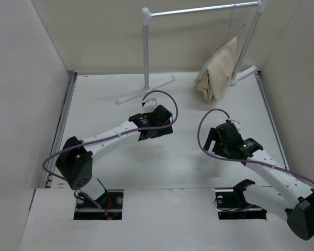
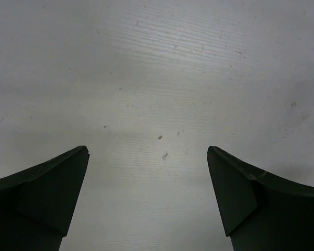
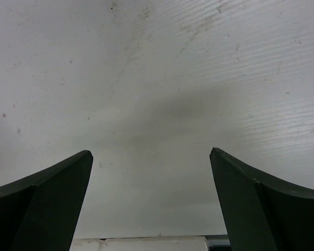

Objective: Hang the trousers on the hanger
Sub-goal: Reset both arms

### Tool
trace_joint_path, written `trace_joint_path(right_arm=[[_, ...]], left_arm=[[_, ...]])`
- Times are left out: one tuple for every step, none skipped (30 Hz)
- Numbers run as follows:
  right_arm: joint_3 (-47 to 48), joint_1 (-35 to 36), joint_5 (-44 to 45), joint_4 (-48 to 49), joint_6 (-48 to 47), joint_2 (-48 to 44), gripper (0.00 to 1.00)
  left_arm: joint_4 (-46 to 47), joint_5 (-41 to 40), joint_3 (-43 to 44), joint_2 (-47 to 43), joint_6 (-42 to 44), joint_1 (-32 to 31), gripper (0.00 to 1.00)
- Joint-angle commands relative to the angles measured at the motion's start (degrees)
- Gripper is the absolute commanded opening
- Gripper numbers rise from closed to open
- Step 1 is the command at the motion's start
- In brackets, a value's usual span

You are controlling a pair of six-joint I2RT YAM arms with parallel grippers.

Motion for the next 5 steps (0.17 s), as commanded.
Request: trace_joint_path(right_arm=[[2.87, 0.49, 3.52, -0.79, -0.15, -0.89, 1.00], [3.22, 0.49, 3.79, -0.88, -0.42, -0.72, 1.00], [3.92, 0.49, 3.97, -1.32, -0.94, -0.19, 1.00], [4.71, 0.49, 3.97, -1.93, -1.29, 0.16, 1.00], [5.50, 0.49, 3.97, -2.37, -1.65, 0.34, 1.00]], left_arm=[[-0.79, -1.33, 2.68, 0.65, -0.61, -0.51, 1.00], [-1.05, -1.33, 2.59, 0.92, -0.35, -0.60, 1.00], [-1.23, -1.33, 2.42, 1.01, -0.26, -0.69, 1.00], [-1.23, -1.33, 2.16, 1.01, 0.00, -0.95, 1.00], [-0.88, -1.77, 1.89, 0.75, 0.79, -1.39, 1.00]])
